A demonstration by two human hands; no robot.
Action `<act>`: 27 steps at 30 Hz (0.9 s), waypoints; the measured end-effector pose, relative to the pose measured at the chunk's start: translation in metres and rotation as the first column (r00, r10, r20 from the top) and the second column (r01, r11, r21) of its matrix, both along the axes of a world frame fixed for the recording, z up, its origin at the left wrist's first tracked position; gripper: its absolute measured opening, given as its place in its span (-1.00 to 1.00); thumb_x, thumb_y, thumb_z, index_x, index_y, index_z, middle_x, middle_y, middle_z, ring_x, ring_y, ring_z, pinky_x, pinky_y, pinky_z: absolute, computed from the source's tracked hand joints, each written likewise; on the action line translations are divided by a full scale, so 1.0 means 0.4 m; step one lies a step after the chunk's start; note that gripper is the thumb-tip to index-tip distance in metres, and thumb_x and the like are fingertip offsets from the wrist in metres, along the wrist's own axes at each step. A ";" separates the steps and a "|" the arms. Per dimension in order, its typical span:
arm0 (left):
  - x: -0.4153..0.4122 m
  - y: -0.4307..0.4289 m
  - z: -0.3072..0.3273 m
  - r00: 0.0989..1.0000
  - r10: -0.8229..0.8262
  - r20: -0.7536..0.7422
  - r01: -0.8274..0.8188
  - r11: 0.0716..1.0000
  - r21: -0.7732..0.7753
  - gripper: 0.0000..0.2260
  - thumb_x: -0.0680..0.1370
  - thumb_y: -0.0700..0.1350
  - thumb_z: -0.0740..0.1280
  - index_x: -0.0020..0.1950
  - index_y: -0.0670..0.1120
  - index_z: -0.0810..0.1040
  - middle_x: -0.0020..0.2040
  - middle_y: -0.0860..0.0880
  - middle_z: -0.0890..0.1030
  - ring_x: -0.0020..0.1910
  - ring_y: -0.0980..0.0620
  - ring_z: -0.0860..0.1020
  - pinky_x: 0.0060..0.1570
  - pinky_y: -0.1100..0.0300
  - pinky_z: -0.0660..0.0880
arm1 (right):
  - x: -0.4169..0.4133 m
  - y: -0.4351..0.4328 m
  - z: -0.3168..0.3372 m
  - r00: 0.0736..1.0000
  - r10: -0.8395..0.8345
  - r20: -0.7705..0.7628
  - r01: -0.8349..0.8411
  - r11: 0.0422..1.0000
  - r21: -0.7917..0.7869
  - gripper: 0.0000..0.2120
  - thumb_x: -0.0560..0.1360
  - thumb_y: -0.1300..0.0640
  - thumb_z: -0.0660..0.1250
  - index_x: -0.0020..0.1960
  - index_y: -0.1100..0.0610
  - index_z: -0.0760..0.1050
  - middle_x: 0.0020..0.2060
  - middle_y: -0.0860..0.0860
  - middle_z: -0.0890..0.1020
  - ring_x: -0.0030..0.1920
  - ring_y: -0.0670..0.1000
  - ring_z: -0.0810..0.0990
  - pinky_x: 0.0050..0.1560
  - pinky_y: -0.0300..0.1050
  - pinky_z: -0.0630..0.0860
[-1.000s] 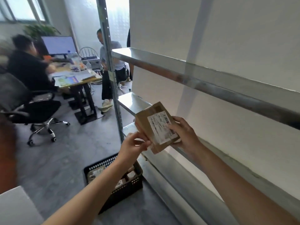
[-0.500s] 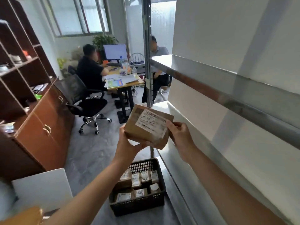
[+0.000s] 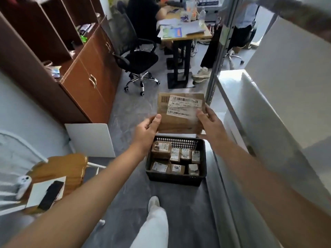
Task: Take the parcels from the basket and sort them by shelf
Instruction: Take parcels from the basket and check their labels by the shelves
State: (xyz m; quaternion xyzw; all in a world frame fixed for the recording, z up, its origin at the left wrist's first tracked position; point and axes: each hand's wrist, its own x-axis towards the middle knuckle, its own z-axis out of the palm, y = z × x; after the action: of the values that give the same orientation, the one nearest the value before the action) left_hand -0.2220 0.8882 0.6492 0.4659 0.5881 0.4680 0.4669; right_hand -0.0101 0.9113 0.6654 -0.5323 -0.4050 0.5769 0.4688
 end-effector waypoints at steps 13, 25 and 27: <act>-0.183 0.374 -0.256 0.996 -0.080 0.034 0.085 0.979 -0.184 -0.48 0.64 -0.16 0.25 0.45 0.36 0.26 0.14 -0.08 0.66 0.02 0.07 0.68 -0.01 0.24 0.59 | -0.174 0.343 -0.277 0.990 0.044 0.131 -0.014 0.975 -0.221 -0.47 0.57 0.03 0.34 0.46 -0.30 0.28 0.12 -0.21 0.62 -0.08 -0.21 0.68 -0.25 -0.31 0.58; -0.187 0.485 -0.599 0.994 -0.113 0.000 0.100 0.878 -0.468 -0.53 0.60 -0.37 0.24 0.45 -0.02 0.29 0.20 -0.19 0.61 0.21 -0.06 0.58 0.29 0.13 0.47 | -0.192 0.430 -0.680 0.985 0.094 0.145 -0.025 0.908 -0.419 -0.40 0.63 0.19 0.25 0.49 -0.34 0.19 0.14 -0.12 0.66 0.08 -0.12 0.66 0.14 -0.11 0.58; -0.177 0.503 -0.723 0.997 -0.073 -0.022 0.051 0.854 -0.518 -0.63 0.60 -0.35 0.25 0.35 -0.06 0.36 0.20 -0.18 0.61 0.24 -0.08 0.56 0.32 0.04 0.46 | -0.189 0.457 -0.806 0.984 0.118 0.137 -0.044 0.890 -0.453 -0.41 0.63 0.18 0.24 0.49 -0.34 0.19 0.16 -0.13 0.64 0.14 -0.09 0.64 0.23 -0.03 0.53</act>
State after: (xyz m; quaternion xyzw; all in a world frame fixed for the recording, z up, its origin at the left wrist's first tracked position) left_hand -0.2926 1.0893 0.3601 0.3515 0.6863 0.2681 0.5776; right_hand -0.0855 1.0939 0.3431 -0.6533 -0.3195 0.6289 0.2749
